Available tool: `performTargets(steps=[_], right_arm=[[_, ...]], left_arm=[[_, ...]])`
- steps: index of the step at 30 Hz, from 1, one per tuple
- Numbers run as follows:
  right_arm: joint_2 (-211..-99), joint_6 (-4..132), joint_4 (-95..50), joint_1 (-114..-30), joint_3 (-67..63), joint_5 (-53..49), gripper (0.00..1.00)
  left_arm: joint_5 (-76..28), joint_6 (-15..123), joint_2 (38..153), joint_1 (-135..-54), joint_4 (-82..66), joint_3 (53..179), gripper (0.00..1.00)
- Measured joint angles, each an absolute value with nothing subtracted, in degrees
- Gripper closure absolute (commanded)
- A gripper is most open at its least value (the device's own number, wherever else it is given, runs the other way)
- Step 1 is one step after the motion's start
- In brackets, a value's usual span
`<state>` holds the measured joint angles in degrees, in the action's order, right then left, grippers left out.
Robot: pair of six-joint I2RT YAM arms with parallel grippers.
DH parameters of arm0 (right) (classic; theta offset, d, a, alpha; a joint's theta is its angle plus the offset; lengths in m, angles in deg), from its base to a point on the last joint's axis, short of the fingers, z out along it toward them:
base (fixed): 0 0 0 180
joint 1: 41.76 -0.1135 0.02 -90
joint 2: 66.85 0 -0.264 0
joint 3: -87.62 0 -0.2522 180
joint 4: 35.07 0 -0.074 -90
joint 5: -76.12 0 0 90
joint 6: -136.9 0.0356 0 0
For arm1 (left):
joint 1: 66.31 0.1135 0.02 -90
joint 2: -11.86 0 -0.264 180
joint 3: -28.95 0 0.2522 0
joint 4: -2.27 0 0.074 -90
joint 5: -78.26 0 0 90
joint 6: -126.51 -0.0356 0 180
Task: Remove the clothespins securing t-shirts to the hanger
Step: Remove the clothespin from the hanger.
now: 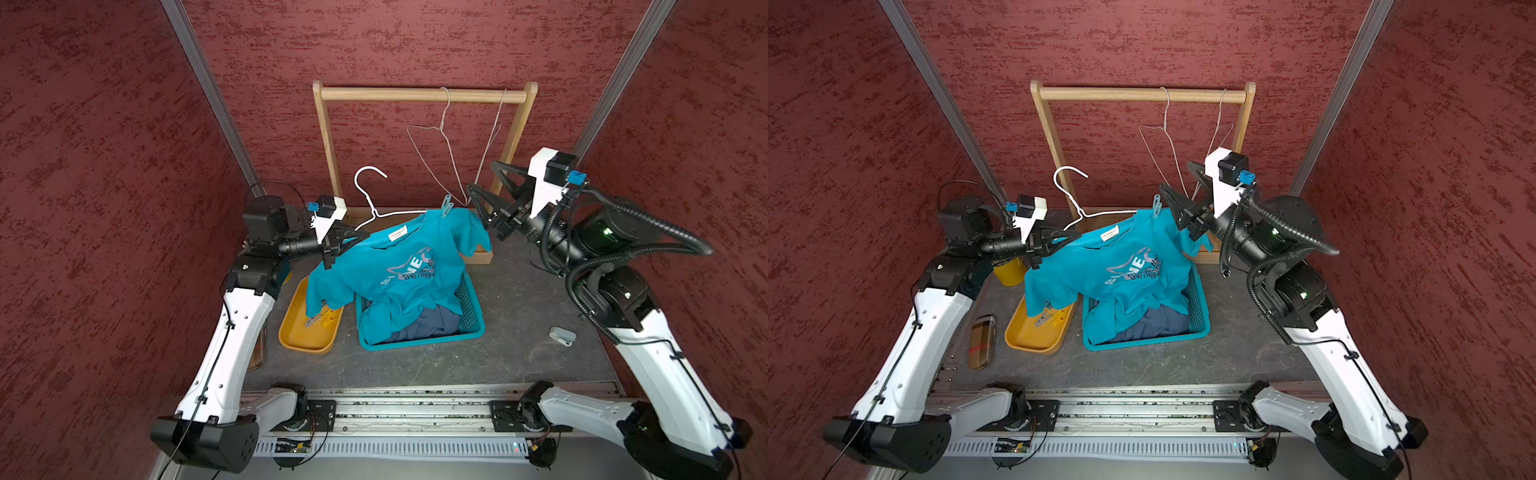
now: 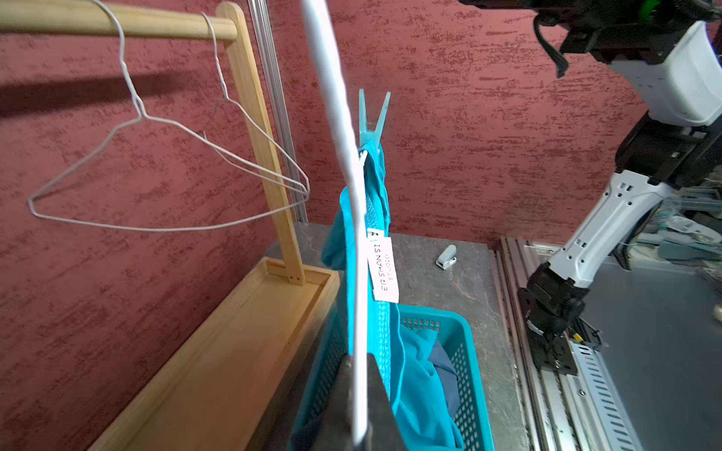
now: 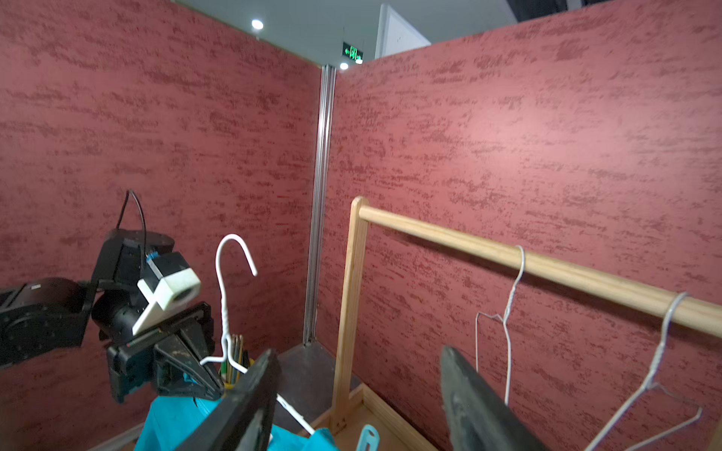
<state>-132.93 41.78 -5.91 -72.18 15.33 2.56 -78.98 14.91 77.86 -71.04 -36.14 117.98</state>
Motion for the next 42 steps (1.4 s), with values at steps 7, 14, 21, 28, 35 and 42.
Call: performTargets(steps=[7, 14, 21, 28, 35, 42], right_arm=[[-137.8, 43.7, -3.0, -64.9, 9.4, 25.7, 0.18], [-132.4, 42.9, -6.1, -63.0, 0.2, 31.3, 0.16], [-127.9, 40.4, -6.9, -60.4, -0.4, 31.1, 0.16], [-128.8, 39.6, -5.5, -57.1, -1.9, 34.0, 0.15], [-130.4, 40.4, -5.5, -53.7, -2.4, 41.2, 0.15], [-132.1, 45.0, -10.5, -51.9, -5.2, 48.6, 0.17]], left_arm=[[-85.1, 16.7, 77.8, -68.5, -35.9, 115.4, 1.00], [-84.9, 16.0, 77.4, -70.4, -39.8, 117.5, 1.00], [-81.8, 11.0, 78.6, -77.9, -48.5, 126.0, 1.00], [-81.7, 9.6, 82.0, -78.2, -52.7, 126.0, 1.00], [-82.2, 8.7, 82.7, -78.2, -56.6, 126.3, 1.00], [-83.1, 8.4, 82.7, -78.1, -58.1, 126.6, 1.00]])
